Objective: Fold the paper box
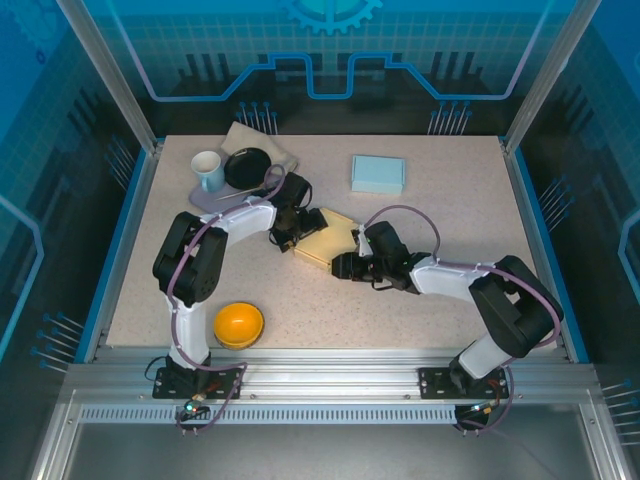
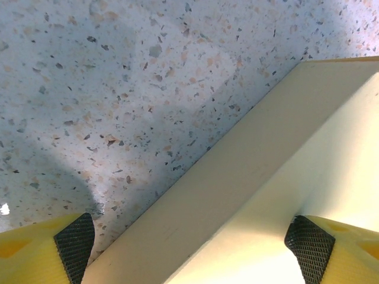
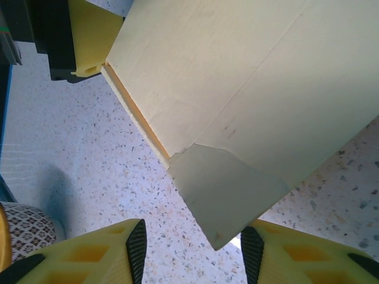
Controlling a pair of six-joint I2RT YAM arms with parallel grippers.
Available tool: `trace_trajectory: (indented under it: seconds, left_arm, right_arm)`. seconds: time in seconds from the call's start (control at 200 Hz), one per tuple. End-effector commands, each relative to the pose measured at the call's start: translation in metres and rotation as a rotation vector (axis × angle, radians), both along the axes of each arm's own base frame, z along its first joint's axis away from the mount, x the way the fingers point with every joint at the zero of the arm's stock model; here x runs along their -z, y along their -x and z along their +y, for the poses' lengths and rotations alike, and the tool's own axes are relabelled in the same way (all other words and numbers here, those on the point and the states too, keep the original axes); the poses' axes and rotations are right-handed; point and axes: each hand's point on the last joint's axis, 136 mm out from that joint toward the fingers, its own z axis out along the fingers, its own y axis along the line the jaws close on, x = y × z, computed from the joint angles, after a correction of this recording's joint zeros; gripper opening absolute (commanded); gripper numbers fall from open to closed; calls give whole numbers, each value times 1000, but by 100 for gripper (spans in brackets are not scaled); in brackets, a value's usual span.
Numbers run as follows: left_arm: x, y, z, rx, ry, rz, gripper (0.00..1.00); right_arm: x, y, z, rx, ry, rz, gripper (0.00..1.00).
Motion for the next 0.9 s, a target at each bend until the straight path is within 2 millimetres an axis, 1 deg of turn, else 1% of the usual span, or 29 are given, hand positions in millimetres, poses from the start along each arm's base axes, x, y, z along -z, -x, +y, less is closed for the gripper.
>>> trace_trajectory:
  seconds: [0.0,0.075,0.095,0.175,0.26,0.39,0.475,0.565,0.645,0.735,0.79,0.865,0.89]
  left_arm:
    - [38,41,10,-18,-42,182,90]
    - [40,41,8,-20,-31,190,90]
    - [40,41,7,-20,-28,194,90]
    - [41,41,5,-23,-17,197,90]
    - [42,41,4,-23,-11,202,90]
    - [43,41,2,-24,2,207,90]
    - [44,42,1,-27,8,212,90]
    - [44,43,1,-29,10,220,90]
    - [45,44,1,-29,9,222,90]
    - [45,43,1,-32,9,221,90]
    - [46,43,1,-34,8,221,90]
    - [47,43,2,-40,1,223,90]
    - [48,43,3,-43,-2,225,90]
  right_arm:
    - [13,2,1,-31,37,-57,46]
    - [16,3,0,-45,64,-93,46]
    - [11,0,4,-52,58,-132,46]
    - [7,1,6,-76,89,-210,48]
    - [-3,-3,11,-91,100,-279,49]
    - [-12,-10,13,-92,119,-334,49]
    - [-15,-12,12,-83,116,-346,46]
    - [-22,-10,9,-65,102,-349,40]
    - [-32,-9,8,-50,62,-342,30]
    - [-40,-8,9,-38,20,-314,22]
    - [-40,-8,9,-26,7,-279,18]
    - [-38,-9,9,-9,-5,-228,9]
    - [-30,-6,6,-3,11,-187,8]
